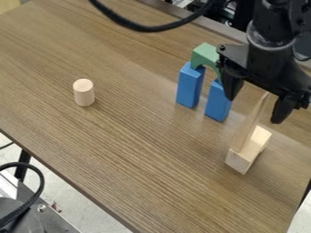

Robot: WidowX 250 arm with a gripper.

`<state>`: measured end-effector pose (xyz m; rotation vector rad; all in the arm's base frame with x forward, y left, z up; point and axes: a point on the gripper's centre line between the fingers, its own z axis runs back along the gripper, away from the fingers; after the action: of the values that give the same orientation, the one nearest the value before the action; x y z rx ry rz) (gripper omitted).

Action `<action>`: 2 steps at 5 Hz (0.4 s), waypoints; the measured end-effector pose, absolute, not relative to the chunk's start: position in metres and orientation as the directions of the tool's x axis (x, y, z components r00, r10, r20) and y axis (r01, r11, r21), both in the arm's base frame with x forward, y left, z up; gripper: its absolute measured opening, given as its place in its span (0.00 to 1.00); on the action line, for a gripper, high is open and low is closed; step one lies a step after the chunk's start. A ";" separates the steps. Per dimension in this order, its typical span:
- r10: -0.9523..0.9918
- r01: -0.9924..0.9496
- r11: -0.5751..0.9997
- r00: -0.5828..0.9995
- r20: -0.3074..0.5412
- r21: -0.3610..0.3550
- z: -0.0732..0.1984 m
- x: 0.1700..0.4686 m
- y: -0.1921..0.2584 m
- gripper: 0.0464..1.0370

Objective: Took the pyramid shaped bar and returned it on the white cuboid bar

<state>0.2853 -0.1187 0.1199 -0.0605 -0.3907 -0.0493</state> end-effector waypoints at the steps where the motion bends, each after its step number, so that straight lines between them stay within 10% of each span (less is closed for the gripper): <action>1: -0.037 0.056 0.998 0.932 0.360 -0.043 0.113 0.283 -0.117 0.96; 2: -0.031 0.050 0.998 0.935 0.354 -0.047 0.111 0.283 -0.118 0.94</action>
<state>0.2827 -0.1175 0.1107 -0.0553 -0.3608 -0.0413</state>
